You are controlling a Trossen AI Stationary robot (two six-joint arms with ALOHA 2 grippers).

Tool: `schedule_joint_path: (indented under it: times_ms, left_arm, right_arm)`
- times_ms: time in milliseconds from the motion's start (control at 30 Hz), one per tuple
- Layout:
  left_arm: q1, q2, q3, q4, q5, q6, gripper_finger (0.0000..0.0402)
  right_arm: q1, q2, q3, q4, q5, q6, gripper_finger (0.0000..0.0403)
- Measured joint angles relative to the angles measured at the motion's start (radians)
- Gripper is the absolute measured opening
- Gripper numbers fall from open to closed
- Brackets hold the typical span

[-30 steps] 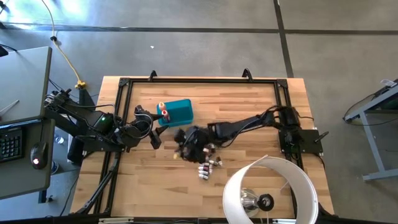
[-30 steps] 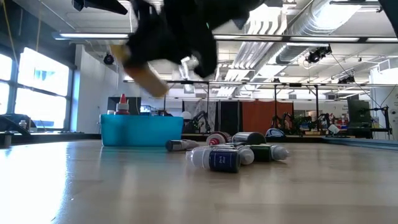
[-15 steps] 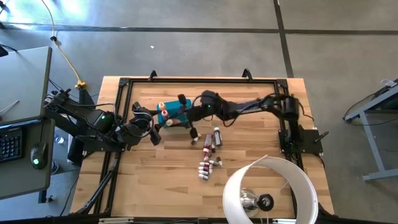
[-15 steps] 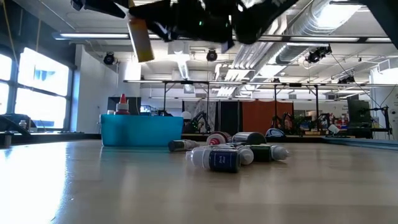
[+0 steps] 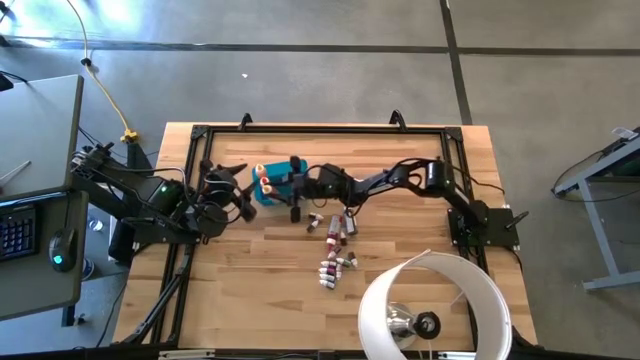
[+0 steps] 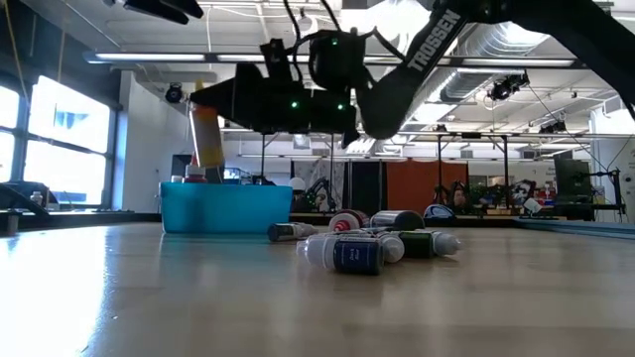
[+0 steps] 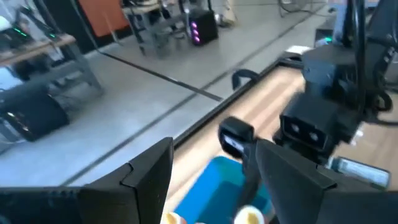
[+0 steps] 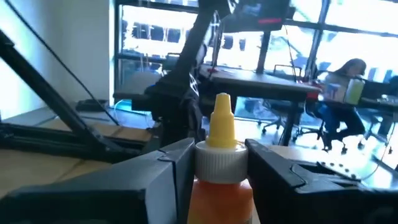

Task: Pick & Place food coloring
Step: Put the large yellow food coloring bottle into the blue bin

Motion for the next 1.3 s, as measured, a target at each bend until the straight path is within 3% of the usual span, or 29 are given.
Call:
schedule_joint_path:
  times_ms: [400,700,933,1200,1300]
  left_arm:
    - [0.0,0.003,0.0,0.023,0.033,-0.002,0.0227]
    - [0.0,0.003,0.0,0.022,0.037,-0.002,0.0227]
    - [0.0,0.003,0.0,0.022,0.037,-0.005,0.0227]
    - [0.0,0.003,0.0,0.022,0.037,-0.009,0.0227]
    - [0.0,0.003,0.0,0.022,0.037,-0.009,0.0227]
  right_arm:
    - [-0.008,0.113,0.122,-0.045,0.131,0.002,0.0119]
    - [-0.011,0.115,0.159,-0.153,0.079,-0.01,0.0121]
    - [-0.017,0.115,0.181,-0.256,0.079,0.032,0.0156]
    - [-0.024,0.115,0.181,-0.261,0.066,-0.018,0.0171]
    - [-0.023,0.104,0.181,-0.251,0.0,-0.024,0.0171]
